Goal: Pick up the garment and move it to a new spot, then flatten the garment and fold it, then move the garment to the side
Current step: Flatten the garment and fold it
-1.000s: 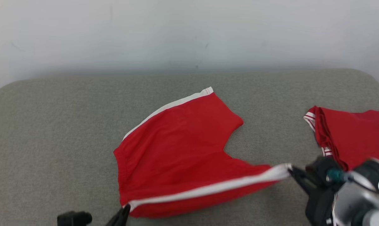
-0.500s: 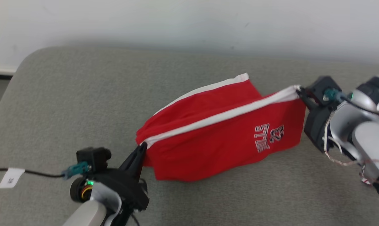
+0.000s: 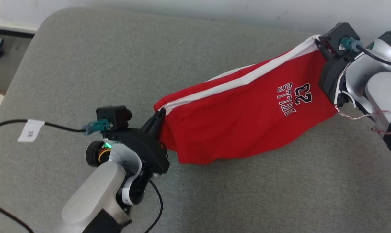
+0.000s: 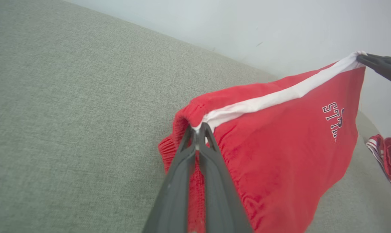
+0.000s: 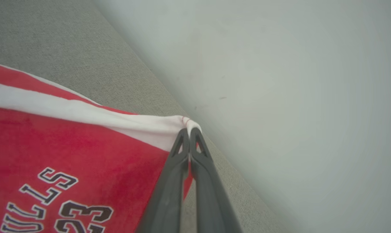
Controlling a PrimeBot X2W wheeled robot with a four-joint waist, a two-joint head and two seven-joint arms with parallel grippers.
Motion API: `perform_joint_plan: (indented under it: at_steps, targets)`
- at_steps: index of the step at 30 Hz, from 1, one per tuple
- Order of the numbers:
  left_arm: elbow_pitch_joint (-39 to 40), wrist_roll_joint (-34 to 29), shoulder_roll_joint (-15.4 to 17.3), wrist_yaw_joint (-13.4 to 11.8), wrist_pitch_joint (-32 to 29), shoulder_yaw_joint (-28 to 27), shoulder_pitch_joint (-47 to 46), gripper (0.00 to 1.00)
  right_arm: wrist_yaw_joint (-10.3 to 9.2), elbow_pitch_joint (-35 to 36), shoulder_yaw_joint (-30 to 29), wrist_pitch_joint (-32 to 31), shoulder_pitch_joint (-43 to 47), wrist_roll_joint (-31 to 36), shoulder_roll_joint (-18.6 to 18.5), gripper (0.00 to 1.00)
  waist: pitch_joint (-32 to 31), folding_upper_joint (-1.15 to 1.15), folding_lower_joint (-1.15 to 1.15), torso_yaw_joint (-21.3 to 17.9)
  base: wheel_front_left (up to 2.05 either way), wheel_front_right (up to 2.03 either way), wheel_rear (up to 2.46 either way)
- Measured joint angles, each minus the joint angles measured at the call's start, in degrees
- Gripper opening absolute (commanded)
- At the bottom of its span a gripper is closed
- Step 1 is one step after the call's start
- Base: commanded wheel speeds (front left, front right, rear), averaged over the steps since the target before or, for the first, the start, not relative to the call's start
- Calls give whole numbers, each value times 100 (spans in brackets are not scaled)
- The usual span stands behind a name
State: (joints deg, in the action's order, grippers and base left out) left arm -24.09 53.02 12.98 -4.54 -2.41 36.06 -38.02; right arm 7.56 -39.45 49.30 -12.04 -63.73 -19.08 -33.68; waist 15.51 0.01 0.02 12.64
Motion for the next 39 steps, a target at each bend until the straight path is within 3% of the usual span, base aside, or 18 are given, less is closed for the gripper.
perform_joint_plan:
  at_steps: [15, 16, 17, 18, 28, 33, 39]
  targets:
    - [-828, -101, -361, 49, -33, 108, -778, 0, 0, -1338, 304, 349, -801, -215, 505, 0, 617, 0, -1, 238, 0, 0, 0]
    - [-865, -102, -372, 54, 20, 98, -816, 32, 0, -1407, 298, 365, -800, -255, 542, 0, 642, 0, -1, 243, 0, 0, 0]
    - [-902, -104, -396, 58, 90, 88, -842, 71, 0, -1480, 296, 411, -800, -280, 568, 90, 662, 0, -1, 249, 0, 0, 0]
    - [-948, -104, -420, 65, 125, 86, -870, 100, 0, -1532, 299, 467, -799, -302, 593, 100, 676, 0, -1, 255, 0, 0, 0]
    - [-1233, -347, -324, 147, 900, 19, -927, 100, 0, -2079, -10, 843, -788, -739, 964, 100, 427, 0, -2, 195, 0, 0, 0]
    - [-896, -631, -92, 202, 1543, 12, -588, 100, 0, -2259, -84, 271, -526, -1290, 1053, 100, 149, -1, -3, 158, 0, 0, 0]
    - [-205, -824, 167, 181, 1717, -182, 280, 100, 0, -2251, -167, -253, -154, -1889, 1070, 100, -183, -2, -3, 139, 0, 0, 0]
